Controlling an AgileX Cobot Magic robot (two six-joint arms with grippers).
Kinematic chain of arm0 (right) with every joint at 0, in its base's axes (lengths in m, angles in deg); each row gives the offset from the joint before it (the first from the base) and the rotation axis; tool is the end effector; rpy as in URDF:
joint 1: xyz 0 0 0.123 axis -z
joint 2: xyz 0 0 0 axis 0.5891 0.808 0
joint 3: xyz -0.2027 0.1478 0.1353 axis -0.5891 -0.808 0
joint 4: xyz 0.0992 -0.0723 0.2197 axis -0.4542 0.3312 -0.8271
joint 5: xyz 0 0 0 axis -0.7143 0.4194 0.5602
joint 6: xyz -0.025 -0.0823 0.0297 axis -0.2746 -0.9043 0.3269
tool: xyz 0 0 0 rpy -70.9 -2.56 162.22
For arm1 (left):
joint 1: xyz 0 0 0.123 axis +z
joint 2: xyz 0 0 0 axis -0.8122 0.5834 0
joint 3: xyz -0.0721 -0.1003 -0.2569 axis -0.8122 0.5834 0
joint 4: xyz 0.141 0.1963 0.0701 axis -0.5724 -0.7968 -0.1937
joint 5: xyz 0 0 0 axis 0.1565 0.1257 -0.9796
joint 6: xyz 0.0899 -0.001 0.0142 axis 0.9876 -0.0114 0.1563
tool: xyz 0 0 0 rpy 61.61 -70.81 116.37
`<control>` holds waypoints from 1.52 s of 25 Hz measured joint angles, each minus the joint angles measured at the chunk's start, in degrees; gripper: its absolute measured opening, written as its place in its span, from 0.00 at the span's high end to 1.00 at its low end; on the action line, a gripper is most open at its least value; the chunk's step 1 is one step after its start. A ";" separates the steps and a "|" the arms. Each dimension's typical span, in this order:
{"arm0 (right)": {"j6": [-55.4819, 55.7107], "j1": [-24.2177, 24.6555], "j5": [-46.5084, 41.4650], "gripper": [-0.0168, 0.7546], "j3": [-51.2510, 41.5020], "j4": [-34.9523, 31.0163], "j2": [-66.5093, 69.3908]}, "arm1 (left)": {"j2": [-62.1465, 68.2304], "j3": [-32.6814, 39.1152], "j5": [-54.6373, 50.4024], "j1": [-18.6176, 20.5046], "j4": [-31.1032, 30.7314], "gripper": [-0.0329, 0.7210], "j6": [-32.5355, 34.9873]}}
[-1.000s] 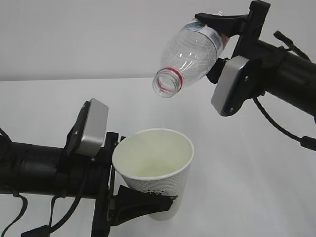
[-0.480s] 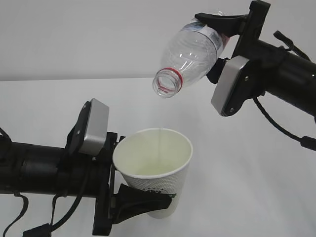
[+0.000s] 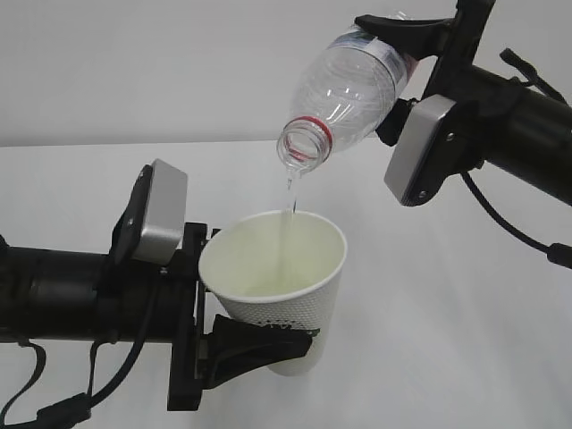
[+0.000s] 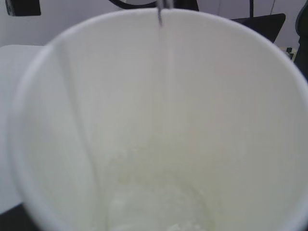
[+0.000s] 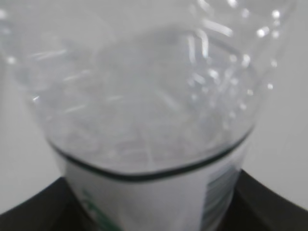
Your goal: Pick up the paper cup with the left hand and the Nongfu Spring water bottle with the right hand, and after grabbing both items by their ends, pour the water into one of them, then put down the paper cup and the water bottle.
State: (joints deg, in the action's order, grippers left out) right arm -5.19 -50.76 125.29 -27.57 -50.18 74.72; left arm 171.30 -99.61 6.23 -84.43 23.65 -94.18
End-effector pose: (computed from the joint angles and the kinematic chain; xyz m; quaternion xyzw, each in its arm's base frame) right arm 0.3077 0.1282 0.2478 -0.5916 0.2717 -0.2576 0.7140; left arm 0.2058 -0.2010 0.1664 0.5139 0.5960 -0.4159 0.4557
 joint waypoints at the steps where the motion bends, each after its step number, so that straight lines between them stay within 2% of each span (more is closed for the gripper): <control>1: 0.00 0.00 -0.09 0.37 0.00 0.00 -0.12 | -0.37 0.00 -0.27 0.00 0.00 0.26 -0.04; 14: 0.00 0.00 -0.86 0.37 0.00 0.00 -2.61 | -4.79 0.00 -2.85 0.00 -0.25 0.26 -4.03; 38: 0.00 0.00 -1.19 0.37 0.00 0.00 -2.84 | -4.79 0.00 -2.97 0.00 -2.97 0.26 -4.31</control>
State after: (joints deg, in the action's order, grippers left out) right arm -5.19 -50.76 124.10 -27.57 -50.18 71.88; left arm 166.51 -99.61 3.26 -84.43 20.68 -98.49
